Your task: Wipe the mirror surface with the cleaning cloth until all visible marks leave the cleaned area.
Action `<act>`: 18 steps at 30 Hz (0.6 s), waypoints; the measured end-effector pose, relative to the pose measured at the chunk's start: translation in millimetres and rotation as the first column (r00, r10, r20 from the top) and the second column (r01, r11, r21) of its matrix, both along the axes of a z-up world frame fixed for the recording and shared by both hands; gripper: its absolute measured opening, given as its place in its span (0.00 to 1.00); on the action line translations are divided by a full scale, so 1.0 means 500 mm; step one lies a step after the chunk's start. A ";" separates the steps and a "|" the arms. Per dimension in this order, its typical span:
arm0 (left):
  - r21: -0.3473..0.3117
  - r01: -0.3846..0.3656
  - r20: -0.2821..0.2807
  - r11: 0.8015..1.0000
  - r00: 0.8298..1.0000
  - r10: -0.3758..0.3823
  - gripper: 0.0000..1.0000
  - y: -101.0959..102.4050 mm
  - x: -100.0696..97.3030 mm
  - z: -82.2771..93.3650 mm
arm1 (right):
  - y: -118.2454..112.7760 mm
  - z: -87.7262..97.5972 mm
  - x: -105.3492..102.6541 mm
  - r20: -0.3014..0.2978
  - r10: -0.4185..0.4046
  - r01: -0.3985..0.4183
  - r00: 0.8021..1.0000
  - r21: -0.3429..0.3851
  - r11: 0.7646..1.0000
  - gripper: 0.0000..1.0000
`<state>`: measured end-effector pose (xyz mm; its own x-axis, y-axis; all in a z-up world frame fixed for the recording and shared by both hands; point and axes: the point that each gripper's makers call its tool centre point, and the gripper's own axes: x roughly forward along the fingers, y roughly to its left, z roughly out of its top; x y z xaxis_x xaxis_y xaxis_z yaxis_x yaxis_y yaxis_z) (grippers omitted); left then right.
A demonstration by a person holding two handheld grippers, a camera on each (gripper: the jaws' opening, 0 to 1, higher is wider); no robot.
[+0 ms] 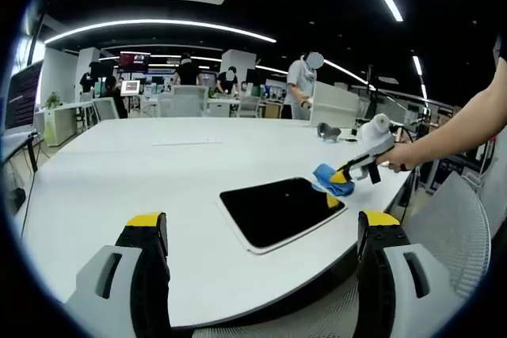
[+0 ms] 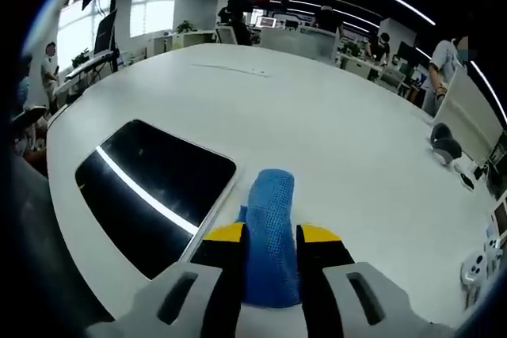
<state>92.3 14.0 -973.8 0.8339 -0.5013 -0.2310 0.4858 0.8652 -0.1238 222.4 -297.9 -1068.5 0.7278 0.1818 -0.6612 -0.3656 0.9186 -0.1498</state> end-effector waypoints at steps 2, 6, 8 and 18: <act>0.000 0.000 0.000 1.000 1.000 0.000 0.99 0.000 0.000 0.000 | -0.005 0.010 -0.003 0.017 -0.008 0.007 1.000 0.002 1.000 0.21; -0.001 -0.001 0.005 1.000 1.000 0.001 0.99 0.001 0.001 0.001 | -0.009 0.043 -0.012 0.063 -0.021 0.020 0.998 0.019 1.000 0.22; -0.002 -0.001 0.005 1.000 1.000 0.001 0.99 0.001 0.001 0.001 | -0.012 0.059 -0.017 0.078 -0.035 0.032 0.996 0.047 0.998 0.23; -0.007 0.001 0.015 1.000 1.000 -0.001 0.99 0.001 0.002 0.004 | -0.022 0.160 -0.074 0.172 -0.076 0.047 0.982 0.169 0.984 0.35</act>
